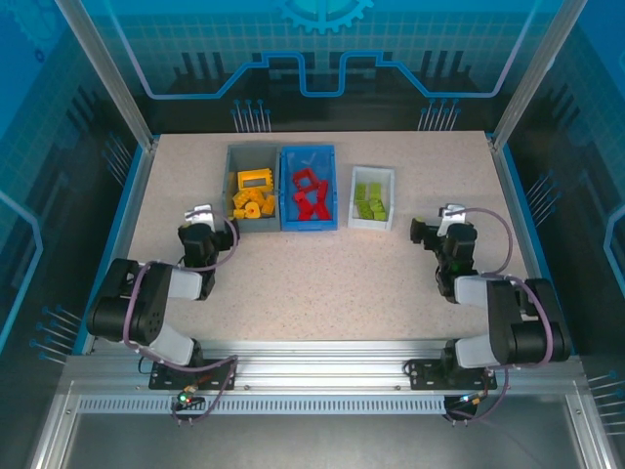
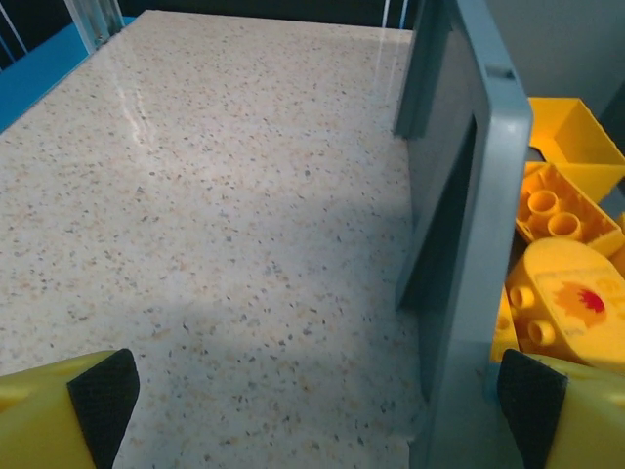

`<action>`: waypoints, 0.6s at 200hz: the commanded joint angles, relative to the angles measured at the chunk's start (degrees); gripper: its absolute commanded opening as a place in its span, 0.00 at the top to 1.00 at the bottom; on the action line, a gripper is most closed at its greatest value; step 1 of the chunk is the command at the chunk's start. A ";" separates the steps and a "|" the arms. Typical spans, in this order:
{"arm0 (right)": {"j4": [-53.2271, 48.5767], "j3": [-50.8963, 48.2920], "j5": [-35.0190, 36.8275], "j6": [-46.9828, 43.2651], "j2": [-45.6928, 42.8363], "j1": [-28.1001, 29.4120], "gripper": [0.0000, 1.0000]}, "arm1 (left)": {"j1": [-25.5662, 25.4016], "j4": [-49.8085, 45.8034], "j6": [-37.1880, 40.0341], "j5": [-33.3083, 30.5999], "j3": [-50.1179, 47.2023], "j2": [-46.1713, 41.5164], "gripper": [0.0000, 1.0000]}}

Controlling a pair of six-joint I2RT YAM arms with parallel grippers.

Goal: Sort the legos into containers by color

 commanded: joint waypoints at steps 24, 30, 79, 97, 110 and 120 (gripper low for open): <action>-1.69 4.47 -0.23 -5.05 3.37 3.22 0.00 | 1.42 2.91 -0.11 3.35 1.16 0.27 0.01; -2.76 4.75 -0.29 -4.95 3.00 3.27 0.00 | 1.42 2.45 -0.16 3.30 1.21 0.21 0.01; -2.48 4.71 -0.11 -5.05 3.15 3.41 0.00 | 1.42 2.86 -0.12 3.43 1.08 0.26 0.01; -2.70 4.89 -0.05 -5.05 3.18 3.43 0.00 | 1.44 2.81 -0.12 3.43 1.21 0.22 0.01; -2.72 4.91 -0.15 -5.05 3.21 3.42 0.00 | 1.42 2.76 -0.13 3.30 1.17 0.28 0.01; -2.62 4.85 -0.12 -5.12 3.13 3.40 0.00 | 1.42 2.68 -0.13 3.30 1.17 0.30 0.01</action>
